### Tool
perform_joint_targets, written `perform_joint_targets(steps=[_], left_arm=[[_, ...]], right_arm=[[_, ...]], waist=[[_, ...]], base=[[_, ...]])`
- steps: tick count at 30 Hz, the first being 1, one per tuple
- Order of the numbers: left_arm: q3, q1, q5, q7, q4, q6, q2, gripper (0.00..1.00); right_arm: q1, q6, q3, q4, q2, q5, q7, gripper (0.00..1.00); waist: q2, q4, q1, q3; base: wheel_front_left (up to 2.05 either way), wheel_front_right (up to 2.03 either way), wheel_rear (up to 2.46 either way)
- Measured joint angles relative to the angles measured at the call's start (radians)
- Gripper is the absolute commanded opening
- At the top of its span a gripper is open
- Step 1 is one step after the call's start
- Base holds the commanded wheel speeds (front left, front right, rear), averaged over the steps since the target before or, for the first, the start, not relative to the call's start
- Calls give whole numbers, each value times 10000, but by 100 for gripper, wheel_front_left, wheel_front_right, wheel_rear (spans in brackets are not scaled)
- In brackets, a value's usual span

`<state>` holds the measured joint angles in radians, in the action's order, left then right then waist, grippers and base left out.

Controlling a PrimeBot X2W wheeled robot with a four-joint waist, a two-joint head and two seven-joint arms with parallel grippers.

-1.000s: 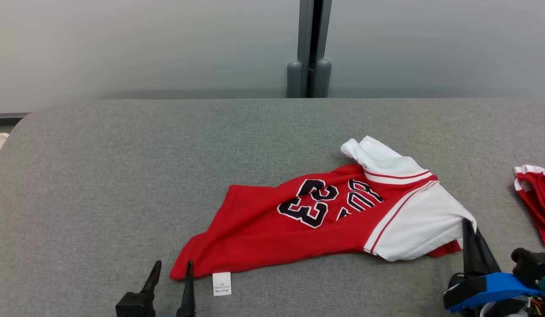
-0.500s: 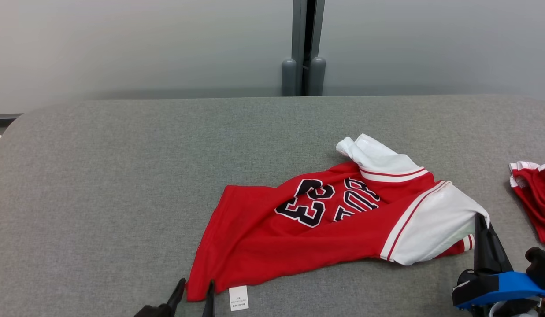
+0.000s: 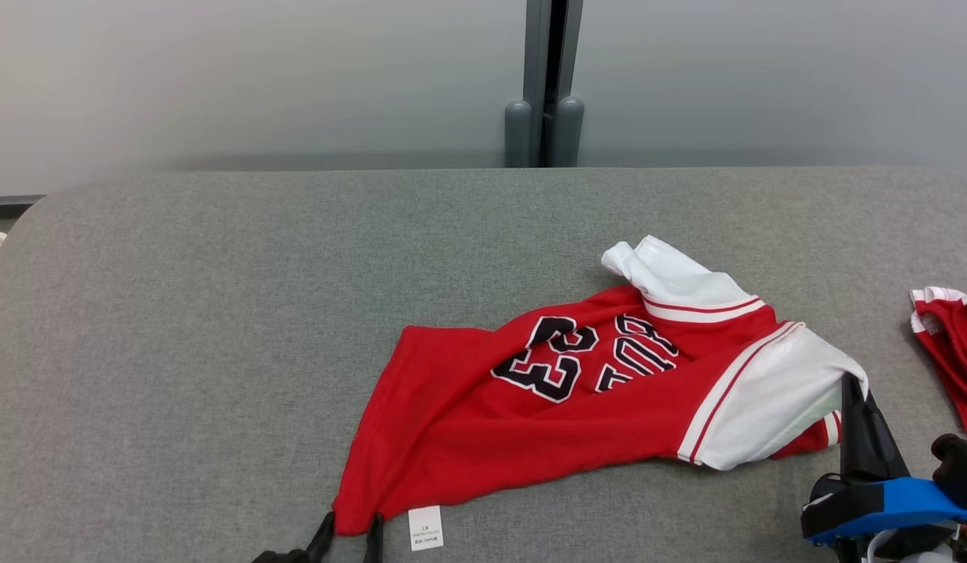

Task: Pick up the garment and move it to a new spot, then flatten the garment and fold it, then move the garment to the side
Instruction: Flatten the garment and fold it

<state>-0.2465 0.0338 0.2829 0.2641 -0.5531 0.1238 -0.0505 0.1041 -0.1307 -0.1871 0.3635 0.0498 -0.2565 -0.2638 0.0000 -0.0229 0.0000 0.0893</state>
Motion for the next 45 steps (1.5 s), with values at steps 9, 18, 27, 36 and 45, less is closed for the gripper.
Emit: perform_joint_targets(steps=[9, 18, 27, 36, 45], left_arm=[[52, -181, 82, 0, -153, 6, 0, 0], [157, -1481, 63, -2, 2729, 46, -362, 0], [-125, -5156, 698, -184, 4836, 54, -2671, 0], [-174, -7825, 1266, -2151, 5461, 54, -3988, 0], [-230, -9532, 1114, -2460, 3923, -176, -3797, 0]], right_arm=[[105, 0, 4, -77, 0, -134, 0, 0], [1476, 0, -75, -1684, -4, -483, 0, 0], [4267, 0, 755, -3298, 1243, -988, 4, 0], [6868, 0, 1235, -3933, 2322, -1114, 1315, 0], [9227, 0, 1847, -1478, 2629, -4, 1218, 0]], waist=[[0, -66, 0, -24], [0, 6, 1, -421], [0, -85, 1, -911], [0, -223, 0, -520], [0, -459, 2, 1049]], base=[[0, 0, 0], [0, 0, 0], [0, 0, 0], [0, 0, 0], [0, 0, 0]])
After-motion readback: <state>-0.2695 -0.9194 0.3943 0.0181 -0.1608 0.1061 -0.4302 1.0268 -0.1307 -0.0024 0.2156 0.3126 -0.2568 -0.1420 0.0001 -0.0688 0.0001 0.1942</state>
